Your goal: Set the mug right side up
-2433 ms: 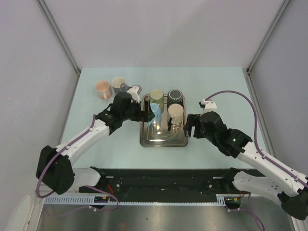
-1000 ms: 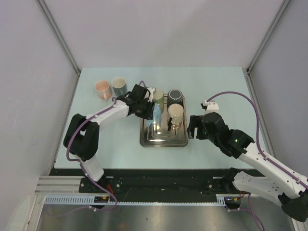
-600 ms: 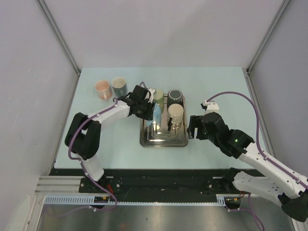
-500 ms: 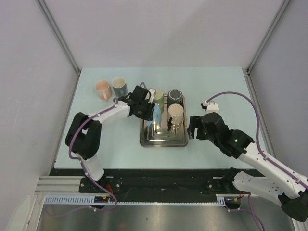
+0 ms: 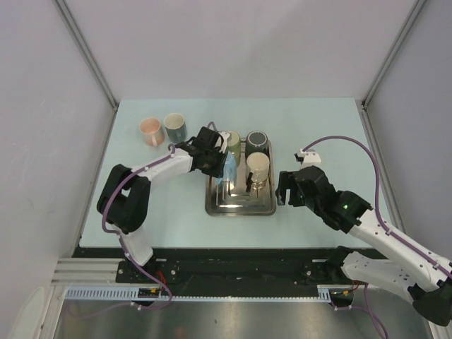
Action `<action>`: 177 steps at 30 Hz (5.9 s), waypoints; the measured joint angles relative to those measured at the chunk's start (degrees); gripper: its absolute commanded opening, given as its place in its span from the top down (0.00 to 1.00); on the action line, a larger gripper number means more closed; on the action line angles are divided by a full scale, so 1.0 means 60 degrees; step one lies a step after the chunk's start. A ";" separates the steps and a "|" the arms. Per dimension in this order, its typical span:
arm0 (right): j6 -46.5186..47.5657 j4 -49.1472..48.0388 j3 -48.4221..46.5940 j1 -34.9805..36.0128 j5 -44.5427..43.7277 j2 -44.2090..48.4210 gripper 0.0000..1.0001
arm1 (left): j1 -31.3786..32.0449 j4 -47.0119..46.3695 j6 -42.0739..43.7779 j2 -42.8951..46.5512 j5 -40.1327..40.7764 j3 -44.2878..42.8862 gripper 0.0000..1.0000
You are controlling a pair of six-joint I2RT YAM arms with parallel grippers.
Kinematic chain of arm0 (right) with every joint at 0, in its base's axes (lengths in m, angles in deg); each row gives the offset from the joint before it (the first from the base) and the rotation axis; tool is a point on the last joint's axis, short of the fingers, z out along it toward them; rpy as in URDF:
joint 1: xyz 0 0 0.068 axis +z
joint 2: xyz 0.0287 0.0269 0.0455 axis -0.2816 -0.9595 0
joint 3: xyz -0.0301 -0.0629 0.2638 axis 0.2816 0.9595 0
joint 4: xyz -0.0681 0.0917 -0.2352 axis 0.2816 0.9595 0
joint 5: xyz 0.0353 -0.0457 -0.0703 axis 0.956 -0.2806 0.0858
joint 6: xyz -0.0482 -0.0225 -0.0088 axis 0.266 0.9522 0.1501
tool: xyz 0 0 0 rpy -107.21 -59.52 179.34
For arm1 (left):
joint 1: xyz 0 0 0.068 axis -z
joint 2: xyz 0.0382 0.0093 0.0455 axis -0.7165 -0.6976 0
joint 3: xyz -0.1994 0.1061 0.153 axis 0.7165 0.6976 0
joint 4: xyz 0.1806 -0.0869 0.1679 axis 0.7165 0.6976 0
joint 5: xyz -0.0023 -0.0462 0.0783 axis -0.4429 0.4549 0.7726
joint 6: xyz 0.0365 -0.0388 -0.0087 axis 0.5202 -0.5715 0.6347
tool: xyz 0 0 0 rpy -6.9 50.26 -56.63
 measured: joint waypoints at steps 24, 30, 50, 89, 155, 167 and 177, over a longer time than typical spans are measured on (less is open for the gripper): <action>0.0000 0.0022 0.0091 -0.0044 0.0007 0.0102 0.21 | 0.0066 -0.0069 0.0124 0.0189 0.0098 0.0204 1.00; 0.0000 0.0022 0.0102 -0.0044 0.0015 0.0109 0.21 | 0.0160 0.0255 0.0102 0.0729 0.0237 0.0444 1.00; -0.0011 0.0011 0.0106 -0.0015 0.0069 0.0178 0.21 | 0.0437 0.0372 -0.0295 0.2514 0.0186 0.1381 1.00; -0.3741 -0.7063 0.1690 -0.0229 0.6204 0.1679 0.21 | 0.1585 -1.4160 -0.9905 0.7275 -0.1829 0.7482 1.00; -0.4739 -1.0295 0.1566 -0.0637 0.7792 -0.0288 1.00 | 0.2688 -1.4127 -0.9355 0.7337 -0.1224 0.7501 0.85; -0.4291 -0.9635 0.1541 -0.0554 0.7766 -0.0120 1.00 | 0.2805 -1.3231 -0.9005 0.7843 -0.1231 0.7603 0.52; -0.4189 -0.8910 0.1410 -0.0885 0.7981 0.0251 1.00 | 0.2579 -1.2808 -0.8929 0.8783 -0.1195 0.8043 0.46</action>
